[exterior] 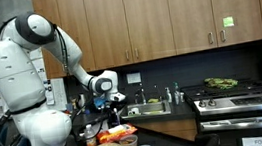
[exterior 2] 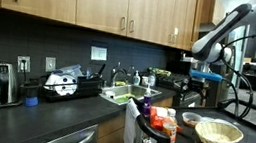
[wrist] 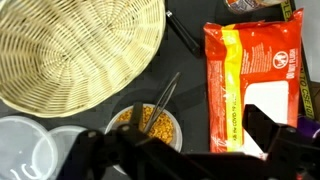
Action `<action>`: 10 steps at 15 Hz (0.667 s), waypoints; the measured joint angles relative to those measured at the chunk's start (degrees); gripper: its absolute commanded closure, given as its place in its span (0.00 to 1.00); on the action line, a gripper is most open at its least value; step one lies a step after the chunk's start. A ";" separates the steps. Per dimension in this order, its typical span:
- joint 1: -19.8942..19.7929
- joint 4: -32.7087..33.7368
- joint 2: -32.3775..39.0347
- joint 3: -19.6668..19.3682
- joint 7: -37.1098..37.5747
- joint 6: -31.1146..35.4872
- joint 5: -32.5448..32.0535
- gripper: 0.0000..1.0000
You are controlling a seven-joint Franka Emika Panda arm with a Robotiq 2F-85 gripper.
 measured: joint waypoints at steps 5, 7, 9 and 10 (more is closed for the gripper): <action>1.20 -0.14 5.18 1.36 8.54 4.05 1.65 0.00; 1.53 -0.68 6.74 1.40 11.10 5.17 1.70 0.00; 1.63 -1.44 7.94 1.35 12.31 6.32 2.36 0.00; 1.65 -1.70 8.50 1.31 12.51 6.85 2.78 0.00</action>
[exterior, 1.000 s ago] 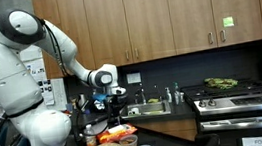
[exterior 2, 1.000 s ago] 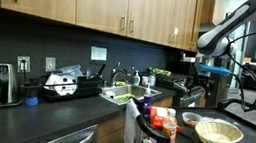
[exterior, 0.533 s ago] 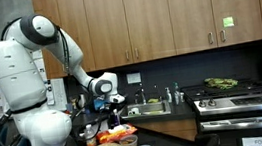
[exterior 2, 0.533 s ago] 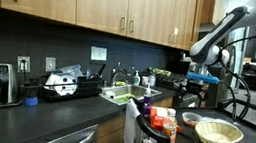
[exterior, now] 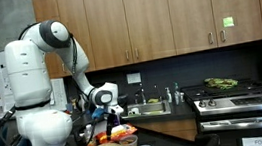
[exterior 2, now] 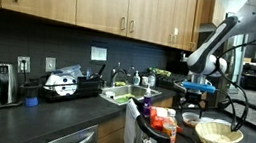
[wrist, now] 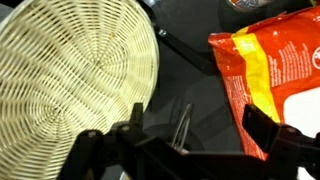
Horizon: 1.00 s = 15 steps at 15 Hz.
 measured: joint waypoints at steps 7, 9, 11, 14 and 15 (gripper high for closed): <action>0.26 -0.25 2.36 -0.23 0.40 2.21 0.85 0.00; 0.26 -0.25 2.36 -0.23 0.40 2.21 0.85 0.00; 0.26 -0.26 2.36 -0.28 0.39 2.21 0.85 0.00; 0.26 -0.26 2.39 -0.33 0.39 2.21 0.85 0.00; 0.26 -0.25 2.39 -0.35 0.40 2.21 0.85 0.00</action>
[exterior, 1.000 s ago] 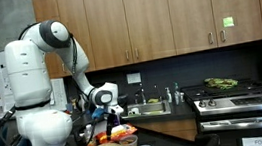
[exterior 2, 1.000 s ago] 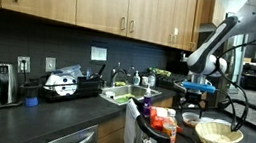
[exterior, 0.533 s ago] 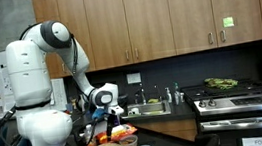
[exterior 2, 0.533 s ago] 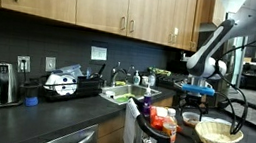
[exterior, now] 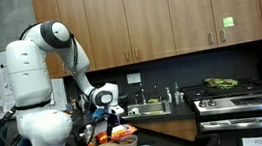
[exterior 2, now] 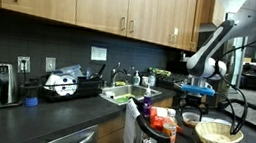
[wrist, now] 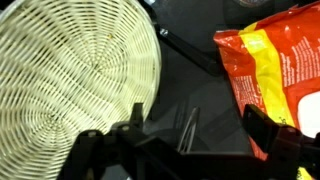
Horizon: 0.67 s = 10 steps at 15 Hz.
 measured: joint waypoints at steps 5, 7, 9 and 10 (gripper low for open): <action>-0.02 0.05 0.20 -0.50 0.63 0.04 0.00 0.00; -0.03 0.16 0.54 -0.84 1.46 0.12 0.00 0.00; -0.03 0.37 1.14 -1.17 2.11 0.26 0.00 0.00; -0.03 0.56 1.52 -1.31 2.50 0.40 0.00 0.00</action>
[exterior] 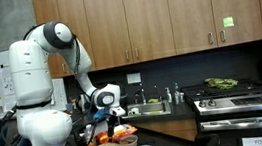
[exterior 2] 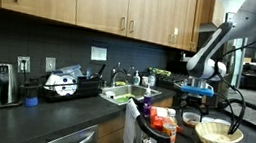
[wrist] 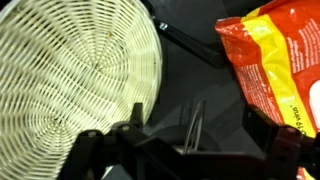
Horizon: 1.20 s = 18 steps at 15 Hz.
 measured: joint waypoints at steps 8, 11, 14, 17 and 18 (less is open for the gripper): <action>0.00 2.33 2.99 -0.28 2.43 2.36 -0.50 0.00; 0.00 3.14 3.87 -0.45 2.83 2.48 -0.50 0.00; 0.01 3.74 5.14 -0.66 2.93 2.49 -0.44 0.00; 0.02 4.20 6.57 -0.75 2.93 3.10 -0.45 0.00; 0.02 4.28 6.98 -0.78 2.92 3.48 -0.48 0.00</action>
